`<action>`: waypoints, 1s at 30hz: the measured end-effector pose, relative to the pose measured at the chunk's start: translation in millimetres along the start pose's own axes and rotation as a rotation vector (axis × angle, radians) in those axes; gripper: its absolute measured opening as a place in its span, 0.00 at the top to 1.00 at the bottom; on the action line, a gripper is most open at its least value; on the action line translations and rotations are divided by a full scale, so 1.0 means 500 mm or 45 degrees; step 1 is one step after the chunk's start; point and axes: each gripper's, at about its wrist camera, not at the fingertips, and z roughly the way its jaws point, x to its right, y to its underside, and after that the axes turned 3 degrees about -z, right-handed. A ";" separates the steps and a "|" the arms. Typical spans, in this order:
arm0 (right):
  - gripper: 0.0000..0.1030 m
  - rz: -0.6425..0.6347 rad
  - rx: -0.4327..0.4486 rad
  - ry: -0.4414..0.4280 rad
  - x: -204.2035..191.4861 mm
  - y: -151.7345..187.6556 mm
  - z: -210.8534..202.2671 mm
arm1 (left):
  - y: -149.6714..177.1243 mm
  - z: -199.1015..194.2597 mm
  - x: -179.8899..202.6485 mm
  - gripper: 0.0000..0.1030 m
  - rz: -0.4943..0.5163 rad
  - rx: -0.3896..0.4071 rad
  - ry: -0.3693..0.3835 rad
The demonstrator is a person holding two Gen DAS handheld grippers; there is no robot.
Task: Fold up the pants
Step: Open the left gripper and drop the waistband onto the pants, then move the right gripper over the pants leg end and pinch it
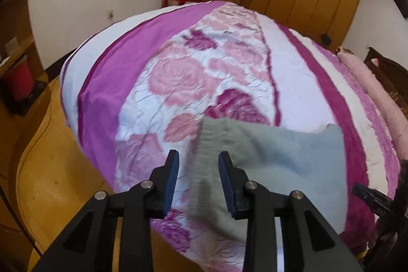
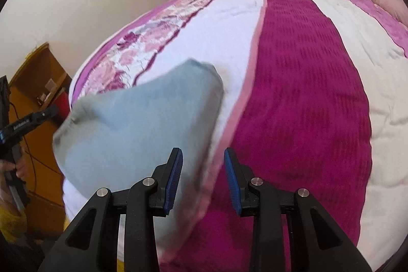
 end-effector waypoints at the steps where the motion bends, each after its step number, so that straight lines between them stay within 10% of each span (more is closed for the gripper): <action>1: 0.67 0.000 0.006 -0.003 -0.004 -0.009 0.002 | -0.003 -0.002 0.011 0.68 0.009 0.009 0.011; 10: 0.69 -0.030 0.041 -0.041 -0.047 -0.102 0.076 | -0.040 0.081 0.107 0.85 0.010 -0.038 0.143; 16: 0.90 -0.017 -0.068 0.071 -0.029 -0.120 0.186 | -0.036 0.156 0.099 0.85 -0.002 -0.079 0.075; 30: 0.90 -0.004 -0.041 0.067 -0.023 -0.132 0.170 | -0.014 0.206 0.035 0.97 -0.083 -0.135 0.025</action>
